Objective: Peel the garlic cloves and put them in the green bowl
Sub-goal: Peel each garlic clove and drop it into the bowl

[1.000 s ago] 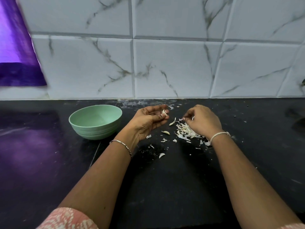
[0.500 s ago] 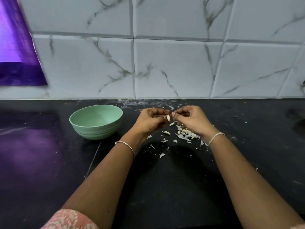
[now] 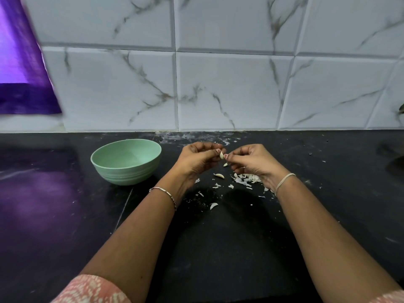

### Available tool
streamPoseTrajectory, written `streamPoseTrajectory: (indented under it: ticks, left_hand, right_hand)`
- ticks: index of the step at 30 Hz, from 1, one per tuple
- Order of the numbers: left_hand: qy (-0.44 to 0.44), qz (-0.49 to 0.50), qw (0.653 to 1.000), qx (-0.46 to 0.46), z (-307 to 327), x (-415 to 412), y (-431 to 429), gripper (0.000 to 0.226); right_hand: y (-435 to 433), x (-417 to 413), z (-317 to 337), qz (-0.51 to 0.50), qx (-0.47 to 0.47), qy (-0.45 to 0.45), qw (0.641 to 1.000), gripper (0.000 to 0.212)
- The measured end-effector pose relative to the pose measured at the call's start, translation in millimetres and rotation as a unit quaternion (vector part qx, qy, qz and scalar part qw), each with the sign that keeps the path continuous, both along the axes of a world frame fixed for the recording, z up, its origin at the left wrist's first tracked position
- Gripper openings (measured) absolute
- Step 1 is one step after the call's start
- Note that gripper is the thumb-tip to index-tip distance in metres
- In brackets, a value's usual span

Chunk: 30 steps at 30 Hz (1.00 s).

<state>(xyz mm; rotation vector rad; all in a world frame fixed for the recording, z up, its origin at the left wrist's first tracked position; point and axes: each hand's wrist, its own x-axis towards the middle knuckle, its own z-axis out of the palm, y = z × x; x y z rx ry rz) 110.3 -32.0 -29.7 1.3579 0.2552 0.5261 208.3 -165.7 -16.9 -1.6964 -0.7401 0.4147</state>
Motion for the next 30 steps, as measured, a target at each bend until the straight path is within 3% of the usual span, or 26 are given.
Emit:
streamPoseTrajectory:
  ticks: [12, 19, 30]
  left_hand:
    - [-0.001, -0.037, 0.999, -0.034, 4.9, -4.7, 3.9, 0.012]
    - [0.016, -0.018, 1.000, 0.000, 3.1, -4.9, 3.7, 0.015]
    - [0.028, -0.019, 0.999, 0.013, 3.5, -4.8, 3.3, 0.015]
  right_hand:
    - [1.9, -2.2, 1.2, 0.015, 0.005, -0.028, 0.999, 0.011]
    - [2.3, -5.9, 1.7, -0.018, -0.004, -0.078, 0.997, 0.002]
    - [0.3, -6.9, 2.5, -0.010, -0.006, -0.075, 0.997, 0.014]
